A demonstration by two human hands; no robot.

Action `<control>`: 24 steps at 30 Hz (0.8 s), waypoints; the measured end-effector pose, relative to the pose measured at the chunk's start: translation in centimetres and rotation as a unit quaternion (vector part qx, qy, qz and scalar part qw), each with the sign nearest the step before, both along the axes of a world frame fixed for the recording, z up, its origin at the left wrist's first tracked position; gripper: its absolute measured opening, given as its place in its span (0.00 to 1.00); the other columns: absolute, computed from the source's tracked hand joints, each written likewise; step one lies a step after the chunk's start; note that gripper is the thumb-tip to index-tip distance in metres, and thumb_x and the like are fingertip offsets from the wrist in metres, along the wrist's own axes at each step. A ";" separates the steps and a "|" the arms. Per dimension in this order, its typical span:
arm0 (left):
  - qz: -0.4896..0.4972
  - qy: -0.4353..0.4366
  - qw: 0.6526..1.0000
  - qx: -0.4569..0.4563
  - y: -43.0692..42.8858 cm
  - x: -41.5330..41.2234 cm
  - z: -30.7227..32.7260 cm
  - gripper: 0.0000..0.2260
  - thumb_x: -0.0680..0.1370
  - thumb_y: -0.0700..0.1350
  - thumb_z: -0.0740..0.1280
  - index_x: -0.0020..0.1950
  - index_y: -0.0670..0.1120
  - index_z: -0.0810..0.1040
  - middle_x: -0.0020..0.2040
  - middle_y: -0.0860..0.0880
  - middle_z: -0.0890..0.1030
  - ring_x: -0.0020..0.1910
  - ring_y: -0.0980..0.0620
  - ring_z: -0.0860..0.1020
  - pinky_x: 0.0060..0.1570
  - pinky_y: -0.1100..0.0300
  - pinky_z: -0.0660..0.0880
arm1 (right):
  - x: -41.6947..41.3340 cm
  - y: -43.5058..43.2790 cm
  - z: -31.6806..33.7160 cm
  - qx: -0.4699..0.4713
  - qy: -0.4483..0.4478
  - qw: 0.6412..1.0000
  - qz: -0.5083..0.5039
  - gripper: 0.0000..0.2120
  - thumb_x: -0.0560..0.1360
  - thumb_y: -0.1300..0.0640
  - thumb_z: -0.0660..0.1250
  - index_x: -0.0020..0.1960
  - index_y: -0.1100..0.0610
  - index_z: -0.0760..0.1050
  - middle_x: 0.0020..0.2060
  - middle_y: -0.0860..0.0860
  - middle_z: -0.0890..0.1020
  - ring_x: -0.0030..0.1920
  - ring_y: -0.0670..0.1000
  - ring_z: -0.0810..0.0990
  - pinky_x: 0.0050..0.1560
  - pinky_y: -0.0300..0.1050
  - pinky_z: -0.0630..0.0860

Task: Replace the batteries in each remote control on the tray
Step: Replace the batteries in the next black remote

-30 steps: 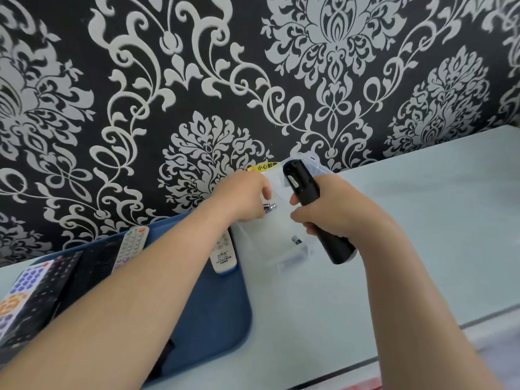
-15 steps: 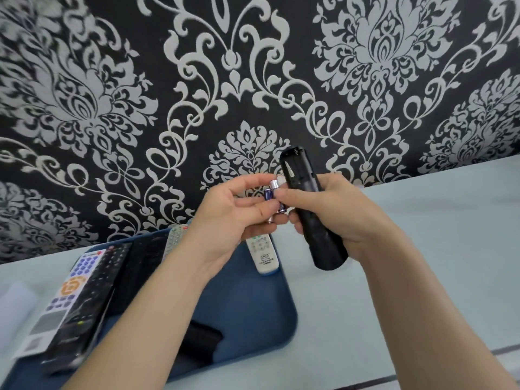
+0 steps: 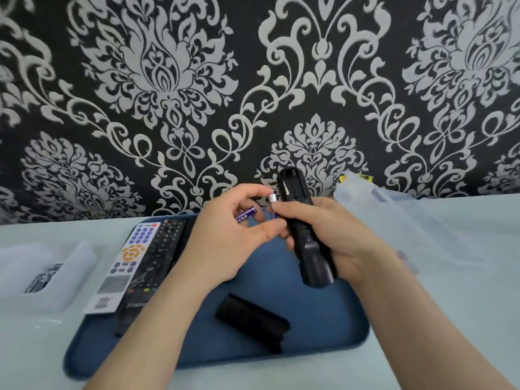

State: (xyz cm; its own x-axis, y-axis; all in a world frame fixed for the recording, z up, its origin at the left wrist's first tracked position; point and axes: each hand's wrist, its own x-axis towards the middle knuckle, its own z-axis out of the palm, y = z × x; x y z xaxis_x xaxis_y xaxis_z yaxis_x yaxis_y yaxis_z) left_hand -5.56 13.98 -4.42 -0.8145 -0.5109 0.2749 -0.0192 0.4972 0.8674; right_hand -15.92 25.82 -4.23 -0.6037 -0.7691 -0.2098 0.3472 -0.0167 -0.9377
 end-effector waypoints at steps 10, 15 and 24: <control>0.140 0.016 0.983 -0.120 -2.3 1.7 -0.7 0.13 0.67 0.51 0.77 0.45 0.57 0.76 0.39 0.62 0.82 0.41 0.66 0.77 0.42 0.73 0.70 | 2.2 -3.8 -1.5 -0.005 -0.064 0.998 0.001 0.10 0.78 0.53 0.68 0.47 0.61 0.78 0.34 0.57 0.79 0.29 0.49 0.75 0.24 0.39 0.73; 0.125 0.112 0.986 0.021 -2.4 1.8 0.0 0.08 0.71 0.41 0.75 0.42 0.52 0.79 0.38 0.58 0.84 0.38 0.62 0.81 0.41 0.70 0.73 | 2.4 -3.9 -1.6 -0.016 -0.118 0.992 0.034 0.23 0.79 0.40 0.62 0.49 0.60 0.81 0.41 0.59 0.83 0.30 0.51 0.76 0.26 0.40 0.73; 0.022 0.171 0.980 0.095 -1.4 1.3 -0.5 0.09 0.71 0.35 0.74 0.41 0.45 0.76 0.37 0.50 0.76 0.27 0.53 0.74 0.31 0.54 0.76 | 2.8 -4.1 -2.1 -0.064 -0.133 0.988 0.034 0.31 0.79 0.36 0.57 0.58 0.63 0.81 0.37 0.57 0.81 0.31 0.51 0.75 0.28 0.42 0.73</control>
